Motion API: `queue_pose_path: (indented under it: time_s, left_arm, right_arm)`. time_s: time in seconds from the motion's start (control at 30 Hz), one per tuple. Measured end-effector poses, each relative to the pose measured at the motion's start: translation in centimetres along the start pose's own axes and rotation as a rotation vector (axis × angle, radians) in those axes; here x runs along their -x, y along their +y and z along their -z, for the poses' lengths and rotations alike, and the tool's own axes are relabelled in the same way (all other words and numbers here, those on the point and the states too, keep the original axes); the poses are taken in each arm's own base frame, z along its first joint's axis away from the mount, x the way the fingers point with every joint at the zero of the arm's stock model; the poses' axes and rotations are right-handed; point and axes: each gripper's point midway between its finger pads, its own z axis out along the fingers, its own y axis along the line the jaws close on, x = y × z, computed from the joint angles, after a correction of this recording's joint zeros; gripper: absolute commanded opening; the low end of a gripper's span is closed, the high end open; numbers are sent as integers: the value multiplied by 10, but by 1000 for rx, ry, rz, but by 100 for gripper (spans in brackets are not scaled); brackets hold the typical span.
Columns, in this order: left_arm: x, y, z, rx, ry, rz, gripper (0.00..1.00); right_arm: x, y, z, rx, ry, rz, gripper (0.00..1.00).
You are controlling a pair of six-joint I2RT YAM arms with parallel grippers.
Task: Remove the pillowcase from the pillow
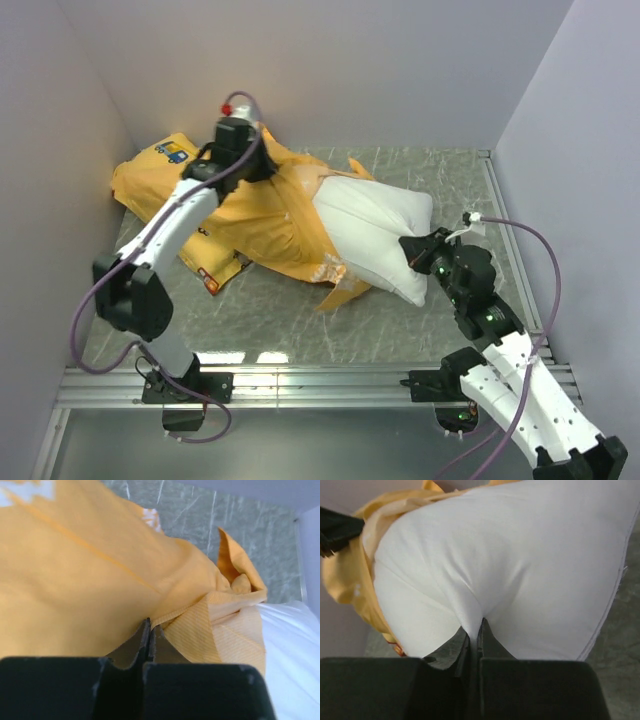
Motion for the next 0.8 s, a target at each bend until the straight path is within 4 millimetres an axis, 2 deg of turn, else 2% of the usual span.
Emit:
queue_pose_path:
  time_s: [0.03,0.1,0.2,0.23,0.3,0.33,0.43,0.57,0.7,0.73,0.8]
  left_arm:
    - [7,14,7,-1,-3,53,0]
    - [13,30,25,-24,-2,125,0]
    - [9,30,44,-55,-3,150,0]
    - [3,27,47,-67,-2,145,0]
    - [-12,22,45,-82,2,132,1]
    - [-23,21,42,-84,15,126,1]
    - [-45,24,35,-87,0,117,1]
    - [-48,24,42,-101,-64,115,0]
    - [-46,18,46,-119,-81,103,6]
    - [-46,18,46,-119,-80,100,8]
    - [-44,16,47,-121,-80,90,10]
  right_arm:
    - [5,3,3,24,-17,-7,0]
    - [5,7,5,65,-20,-13,0]
    - [-15,-1,-2,80,21,-14,0]
    - [-25,-9,-5,66,44,-14,7]
    - [-44,-24,-11,24,101,-6,30]
    - [-49,-30,-12,3,122,-1,53]
    - [-56,-42,-10,-46,154,35,79]
    - [-26,-31,-1,-63,101,76,81]
    - [19,12,2,15,44,133,82]
    - [23,21,1,30,42,158,84]
    - [18,39,2,71,58,212,84]
